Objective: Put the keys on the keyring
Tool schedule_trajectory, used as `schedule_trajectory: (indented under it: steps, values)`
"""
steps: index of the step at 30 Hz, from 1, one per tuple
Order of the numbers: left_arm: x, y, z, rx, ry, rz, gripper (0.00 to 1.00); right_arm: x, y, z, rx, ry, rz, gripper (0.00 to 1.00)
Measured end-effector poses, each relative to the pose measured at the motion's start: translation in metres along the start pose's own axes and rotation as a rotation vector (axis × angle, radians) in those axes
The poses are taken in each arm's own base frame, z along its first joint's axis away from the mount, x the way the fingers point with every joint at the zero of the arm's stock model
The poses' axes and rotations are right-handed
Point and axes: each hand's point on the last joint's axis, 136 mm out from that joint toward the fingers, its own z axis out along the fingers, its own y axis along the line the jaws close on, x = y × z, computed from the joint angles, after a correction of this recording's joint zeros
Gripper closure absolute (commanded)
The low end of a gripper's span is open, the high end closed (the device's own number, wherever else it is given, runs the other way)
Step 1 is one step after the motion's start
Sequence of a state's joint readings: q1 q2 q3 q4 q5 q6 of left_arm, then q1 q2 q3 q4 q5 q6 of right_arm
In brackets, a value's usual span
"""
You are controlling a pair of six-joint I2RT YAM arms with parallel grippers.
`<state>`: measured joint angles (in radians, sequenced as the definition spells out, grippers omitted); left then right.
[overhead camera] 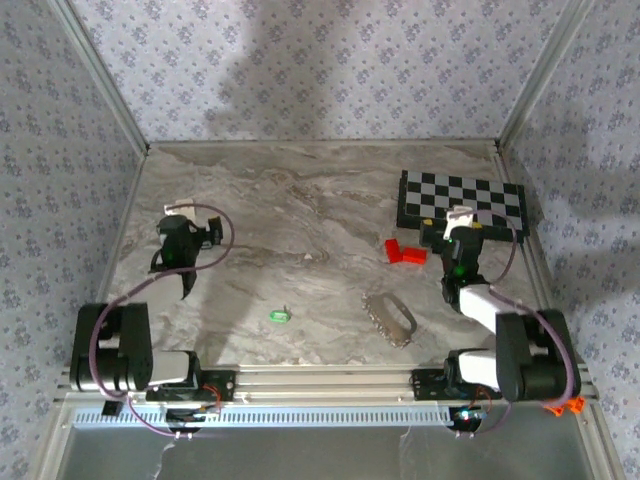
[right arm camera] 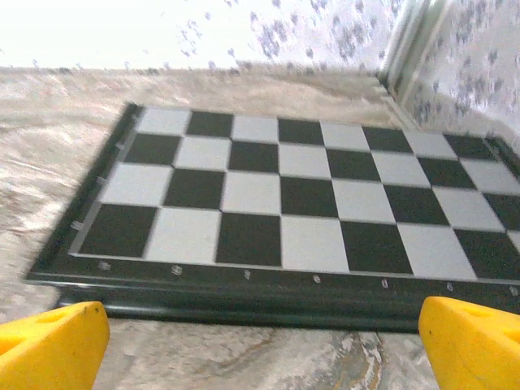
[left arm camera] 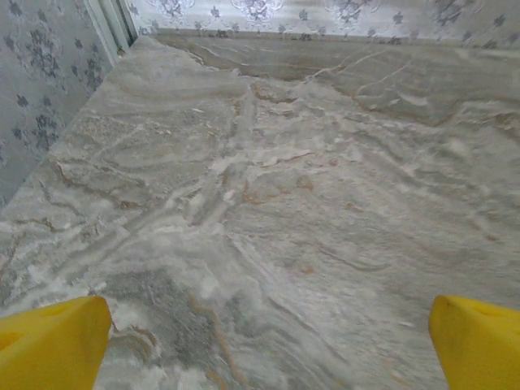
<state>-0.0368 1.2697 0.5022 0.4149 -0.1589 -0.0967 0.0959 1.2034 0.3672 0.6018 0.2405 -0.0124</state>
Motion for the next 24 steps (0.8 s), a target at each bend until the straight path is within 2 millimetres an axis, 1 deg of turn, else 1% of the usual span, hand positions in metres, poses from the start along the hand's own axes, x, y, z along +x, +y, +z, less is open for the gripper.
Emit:
schedule_trajectory:
  steps: [3, 5, 6, 8, 10, 13, 15, 16, 18, 21, 24]
  values:
    - [-0.019, -0.004, -0.02, 0.008, 0.017, -0.087, 0.0, -0.026, 0.016, -0.024, -0.05, -0.029, 0.036, 0.0]
    - [-0.035, -0.009, -0.033, 0.035, 0.008, -0.142, 0.0, -0.043, 0.02, -0.041, -0.076, -0.033, 0.069, 0.0]
    - [-0.04, -0.013, -0.04, 0.056, 0.009, -0.166, 0.0, -0.051, 0.022, -0.05, -0.09, -0.031, 0.088, 0.0]
    - [-0.04, -0.027, -0.053, 0.118, 0.034, -0.196, 0.0, -0.058, 0.027, -0.068, -0.12, -0.018, 0.118, 0.0]
    - [-0.033, -0.043, -0.063, 0.184, 0.085, -0.218, 0.0, -0.058, 0.033, -0.084, -0.153, 0.024, 0.143, 0.01]
    - [-0.015, -0.071, -0.079, 0.295, 0.19, -0.233, 0.0, -0.051, 0.04, -0.102, -0.202, 0.12, 0.177, 0.01]
    - [-0.003, -0.098, -0.095, 0.396, 0.256, -0.216, 0.0, -0.039, 0.047, -0.112, -0.234, 0.207, 0.198, 0.0]
    - [0.001, -0.108, -0.102, 0.435, 0.277, -0.207, 0.0, -0.033, 0.052, -0.116, -0.252, 0.246, 0.202, 0.0]
    - [0.011, -0.136, -0.123, 0.558, 0.338, -0.178, 0.0, -0.016, 0.064, -0.128, -0.302, 0.342, 0.202, 0.0]
    - [0.02, -0.167, -0.149, 0.71, 0.399, -0.141, 0.0, 0.008, 0.081, -0.144, -0.367, 0.479, 0.182, 0.0]
    - [0.028, -0.194, -0.176, 0.84, 0.442, -0.093, 0.0, 0.026, 0.098, -0.161, -0.428, 0.595, 0.16, 0.0]
